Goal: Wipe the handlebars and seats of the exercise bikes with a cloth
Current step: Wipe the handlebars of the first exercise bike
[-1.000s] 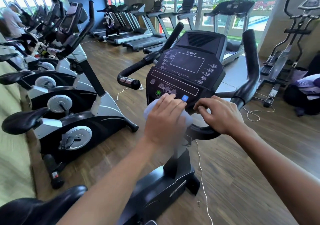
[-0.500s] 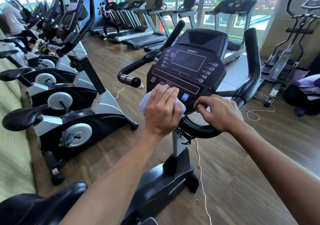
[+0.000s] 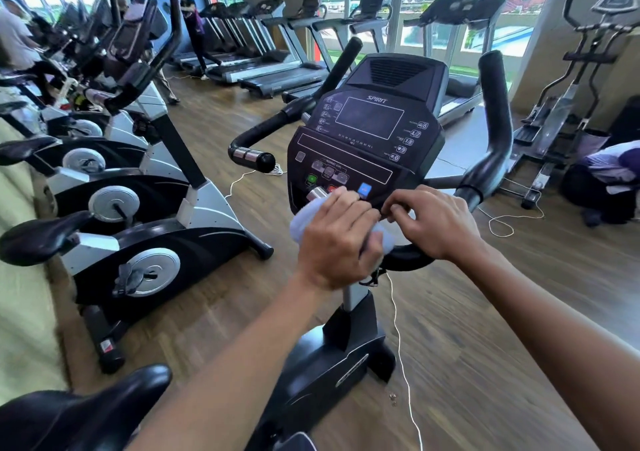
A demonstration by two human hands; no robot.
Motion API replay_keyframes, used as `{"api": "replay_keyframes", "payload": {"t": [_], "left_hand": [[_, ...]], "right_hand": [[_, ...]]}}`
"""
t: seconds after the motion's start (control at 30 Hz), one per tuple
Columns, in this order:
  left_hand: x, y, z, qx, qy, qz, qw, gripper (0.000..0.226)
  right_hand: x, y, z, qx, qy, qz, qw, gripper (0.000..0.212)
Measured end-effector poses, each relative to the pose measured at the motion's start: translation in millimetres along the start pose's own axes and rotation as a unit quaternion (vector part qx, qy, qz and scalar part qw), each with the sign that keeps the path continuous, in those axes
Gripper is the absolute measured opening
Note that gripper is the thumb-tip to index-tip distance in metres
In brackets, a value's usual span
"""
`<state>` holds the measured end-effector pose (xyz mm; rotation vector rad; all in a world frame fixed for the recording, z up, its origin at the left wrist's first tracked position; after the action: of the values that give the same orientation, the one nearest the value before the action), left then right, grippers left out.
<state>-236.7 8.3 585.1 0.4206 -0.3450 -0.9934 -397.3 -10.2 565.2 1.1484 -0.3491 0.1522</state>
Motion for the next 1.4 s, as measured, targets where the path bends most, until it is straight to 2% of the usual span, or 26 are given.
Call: {"api": "replay_keyframes", "payload": {"t": [0.07,0.13,0.2,0.33,0.43,0.47,0.53,0.6,0.73,0.8,0.87,0.93,1.0,1.17,1.3,1.4], "left_hand": [[24,-6,16,0.019,-0.002,0.016,1.000,0.028],[53,-8,29,0.027,0.068,0.044,0.996,0.027],[47,-8,21,0.022,0.125,0.046,0.991,0.027],[-30,-3,-8,0.003,0.086,0.015,0.996,0.029],[-17,-4,6,0.010,0.013,0.020,1.000,0.029],[-2,-6,14,0.023,0.020,0.030,0.999,0.028],[28,-5,27,0.033,0.088,0.056,0.994,0.026],[20,-4,21,0.031,0.150,0.053,0.987,0.025],[-42,-6,0,0.019,0.134,0.033,0.990,0.028],[-37,-4,5,0.011,0.100,0.028,0.995,0.029],[-16,-4,17,0.021,0.112,0.044,0.993,0.028],[0,-3,24,0.023,0.189,0.077,0.979,0.028],[-10,-5,22,0.018,0.247,0.079,0.966,0.025],[-60,-8,4,-0.021,0.234,0.073,0.969,0.021],[-51,-7,17,-0.001,0.198,0.098,0.975,0.023],[-32,-6,26,0.014,0.222,0.091,0.971,0.028]], "right_hand": [[0,1,-3,-0.005,0.002,0.003,1.000,0.022],[1,3,-4,-0.009,-0.001,0.009,1.000,0.022],[2,4,-2,-0.011,-0.005,0.010,1.000,0.021],[-3,11,-2,-0.049,-0.011,0.062,0.997,0.019],[0,19,-4,-0.082,0.034,0.129,0.988,0.024],[2,20,-4,-0.077,0.055,0.142,0.985,0.024],[3,19,-3,-0.060,0.093,0.133,0.985,0.026],[4,15,-1,-0.051,0.116,0.089,0.988,0.031],[10,12,4,-0.040,0.135,0.093,0.986,0.033],[11,21,1,-0.056,0.157,0.146,0.975,0.030],[5,34,-1,-0.074,0.164,0.167,0.969,0.027],[-4,45,-1,-0.085,0.171,0.107,0.976,0.029],[-21,48,5,-0.076,0.171,0.033,0.982,0.034],[-55,30,13,-0.033,0.186,-0.082,0.979,0.050],[-48,31,12,-0.032,0.208,-0.075,0.975,0.052],[-55,35,8,-0.006,0.247,-0.037,0.968,0.054]]}}
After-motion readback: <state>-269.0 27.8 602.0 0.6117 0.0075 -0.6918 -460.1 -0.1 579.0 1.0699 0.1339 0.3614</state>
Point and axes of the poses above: each hand's wrist, its own z-axis towards the middle knuckle, its own y-axis out of the back of the hand, x = y × z, the point moved 10 cm from there along z, towards the middle knuckle, and after that the axes turned 5 degrees about z, right-handed, at the moved point
